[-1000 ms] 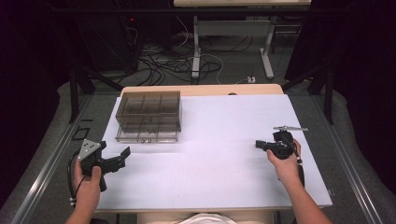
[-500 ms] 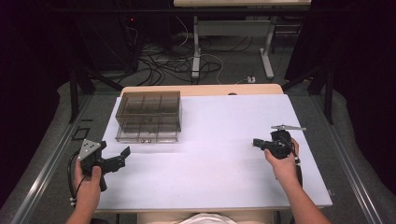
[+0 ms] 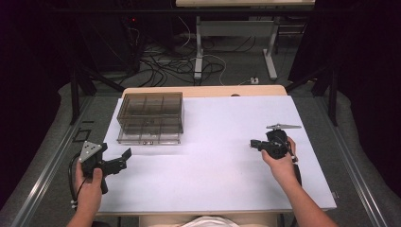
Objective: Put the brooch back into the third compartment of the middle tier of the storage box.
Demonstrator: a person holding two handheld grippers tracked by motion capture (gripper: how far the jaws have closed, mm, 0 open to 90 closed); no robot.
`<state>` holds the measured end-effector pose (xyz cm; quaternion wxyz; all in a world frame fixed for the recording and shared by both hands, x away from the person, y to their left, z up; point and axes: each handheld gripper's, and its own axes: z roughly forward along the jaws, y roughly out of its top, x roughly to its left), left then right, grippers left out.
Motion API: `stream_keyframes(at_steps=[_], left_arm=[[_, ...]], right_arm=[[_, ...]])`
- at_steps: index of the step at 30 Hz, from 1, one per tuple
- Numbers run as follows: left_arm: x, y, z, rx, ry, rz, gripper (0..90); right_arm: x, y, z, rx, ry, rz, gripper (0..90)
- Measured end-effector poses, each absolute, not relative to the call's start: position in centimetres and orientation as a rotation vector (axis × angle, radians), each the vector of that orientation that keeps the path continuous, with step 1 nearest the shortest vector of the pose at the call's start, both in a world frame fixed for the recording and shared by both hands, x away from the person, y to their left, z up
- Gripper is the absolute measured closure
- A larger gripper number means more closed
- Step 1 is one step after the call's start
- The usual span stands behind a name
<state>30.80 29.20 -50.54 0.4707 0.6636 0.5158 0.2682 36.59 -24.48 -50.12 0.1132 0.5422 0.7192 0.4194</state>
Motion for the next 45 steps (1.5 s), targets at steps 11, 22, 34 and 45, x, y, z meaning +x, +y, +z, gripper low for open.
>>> stream_keyframes(at_steps=[11, 22, 34, 45], left_arm=[[30.8, 29.2, -50.6, 1.633, 1.261, 0.66, 2.6], [30.8, 29.3, -50.5, 1.628, 1.258, 0.663, 2.7], [30.8, 29.3, -50.5, 1.627, 1.258, 0.66, 2.7], [30.8, 29.3, -50.5, 1.626, 1.256, 0.657, 2.7]], right_arm=[[37.3, -23.4, -49.8, 1.581, 2.141, 1.227, 90.0], [38.1, -21.7, -49.0, 1.551, 2.186, 1.248, 90.0], [38.7, -19.4, -47.9, 1.512, 2.229, 1.258, 90.0], [39.5, -17.6, -47.1, 1.472, 2.26, 1.258, 90.0]])
